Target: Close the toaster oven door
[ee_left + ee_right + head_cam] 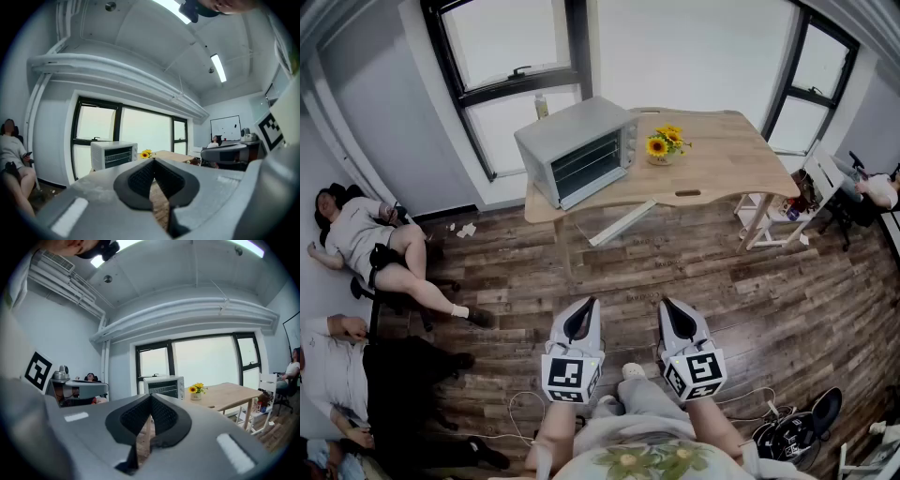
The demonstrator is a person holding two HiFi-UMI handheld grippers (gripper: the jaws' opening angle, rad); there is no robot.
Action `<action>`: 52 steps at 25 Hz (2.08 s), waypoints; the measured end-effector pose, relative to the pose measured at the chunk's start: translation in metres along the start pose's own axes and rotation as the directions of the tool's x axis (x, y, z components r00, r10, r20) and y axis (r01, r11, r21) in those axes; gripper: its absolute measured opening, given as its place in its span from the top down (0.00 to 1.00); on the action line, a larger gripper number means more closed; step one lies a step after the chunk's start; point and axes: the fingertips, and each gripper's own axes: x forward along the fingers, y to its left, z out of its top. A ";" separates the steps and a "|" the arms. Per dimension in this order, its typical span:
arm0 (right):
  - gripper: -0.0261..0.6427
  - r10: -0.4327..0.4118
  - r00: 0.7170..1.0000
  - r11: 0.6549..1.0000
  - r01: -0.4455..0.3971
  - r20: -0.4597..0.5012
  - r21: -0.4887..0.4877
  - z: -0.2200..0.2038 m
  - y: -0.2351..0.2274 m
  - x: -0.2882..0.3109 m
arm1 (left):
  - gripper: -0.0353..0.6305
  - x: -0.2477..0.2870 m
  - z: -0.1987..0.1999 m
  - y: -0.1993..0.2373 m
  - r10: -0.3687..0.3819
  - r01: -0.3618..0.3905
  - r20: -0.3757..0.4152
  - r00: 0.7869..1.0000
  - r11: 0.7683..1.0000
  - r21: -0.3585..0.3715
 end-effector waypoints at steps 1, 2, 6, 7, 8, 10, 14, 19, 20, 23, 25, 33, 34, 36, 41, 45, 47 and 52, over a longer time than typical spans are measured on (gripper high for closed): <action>0.96 0.001 1.000 1.000 -0.001 0.000 0.001 0.000 -0.004 0.004 | 0.94 0.005 -0.001 0.001 0.002 -0.002 -0.001 1.000 1.000 -0.002; 0.96 0.002 1.000 1.000 -0.002 0.000 0.003 -0.001 -0.009 0.007 | 0.94 0.010 -0.002 0.002 0.004 -0.004 -0.002 1.000 1.000 -0.005; 0.96 0.007 1.000 1.000 -0.007 0.007 0.013 0.001 -0.029 0.024 | 0.94 0.029 -0.002 0.010 0.009 -0.008 0.011 1.000 0.998 -0.062; 0.96 0.006 1.000 1.000 -0.006 0.005 0.016 0.001 -0.035 0.030 | 0.94 0.034 -0.002 0.013 0.012 -0.011 0.013 1.000 0.997 -0.077; 0.96 0.005 1.000 1.000 -0.005 0.003 0.019 0.002 -0.042 0.036 | 0.94 0.040 -0.002 0.016 0.016 -0.015 0.014 1.000 0.996 -0.088; 0.96 0.012 1.000 0.999 -0.012 0.003 0.030 0.002 -0.054 0.047 | 0.94 0.051 -0.002 0.022 0.027 -0.026 0.014 1.000 0.995 -0.097; 0.89 0.055 0.998 0.997 -0.055 0.003 0.051 0.004 -0.075 0.070 | 0.94 0.076 -0.002 0.032 0.058 -0.057 0.011 0.998 0.992 -0.116; 0.75 0.121 0.992 0.991 -0.120 -0.020 0.065 0.005 -0.099 0.100 | 0.84 0.104 -0.005 0.042 0.088 -0.087 -0.004 0.996 0.982 -0.169; 0.72 0.132 0.991 0.989 -0.130 -0.028 0.069 0.004 -0.103 0.104 | 0.80 0.108 -0.006 0.043 0.093 -0.093 -0.009 0.996 0.980 -0.177; 0.70 0.147 0.988 0.987 -0.144 -0.039 0.073 0.001 -0.116 0.116 | 0.72 0.117 -0.014 0.050 0.104 -0.108 -0.030 0.994 0.972 -0.207; 0.70 0.147 0.988 0.986 -0.143 -0.047 0.083 0.000 -0.126 0.125 | 0.71 0.123 -0.022 0.056 0.109 -0.118 -0.048 0.993 0.961 -0.251; 0.70 0.147 0.984 0.982 -0.134 -0.097 0.134 -0.016 -0.151 0.157 | 0.71 0.147 -0.056 0.079 0.121 -0.162 -0.131 0.984 0.913 -0.375; 0.70 0.148 0.983 0.981 -0.133 -0.105 0.138 -0.018 -0.154 0.163 | 0.71 0.152 -0.061 0.083 0.118 -0.163 -0.138 0.983 0.908 -0.386; 0.69 0.148 0.981 0.981 -0.130 -0.122 0.145 -0.025 -0.160 0.175 | 0.71 0.163 -0.070 0.090 0.112 -0.166 -0.155 0.982 0.899 -0.406; 0.69 0.146 0.974 0.978 -0.116 -0.172 0.175 -0.040 -0.180 0.211 | 0.69 0.193 -0.095 0.110 0.093 -0.179 -0.206 0.974 0.874 -0.452; 0.68 0.149 0.965 0.973 -0.105 -0.218 0.203 -0.052 -0.197 0.240 | 0.67 0.216 -0.114 0.125 0.070 -0.190 -0.256 0.964 0.855 -0.483; 0.67 0.152 0.959 0.970 -0.098 -0.240 0.223 -0.060 -0.206 0.254 | 0.67 0.227 -0.125 0.133 0.063 -0.202 -0.282 0.957 0.845 -0.496; 0.67 0.149 0.943 0.964 -0.072 -0.297 0.254 -0.080 -0.227 0.287 | 0.67 0.249 -0.154 0.151 0.038 -0.231 -0.341 0.939 0.805 -0.546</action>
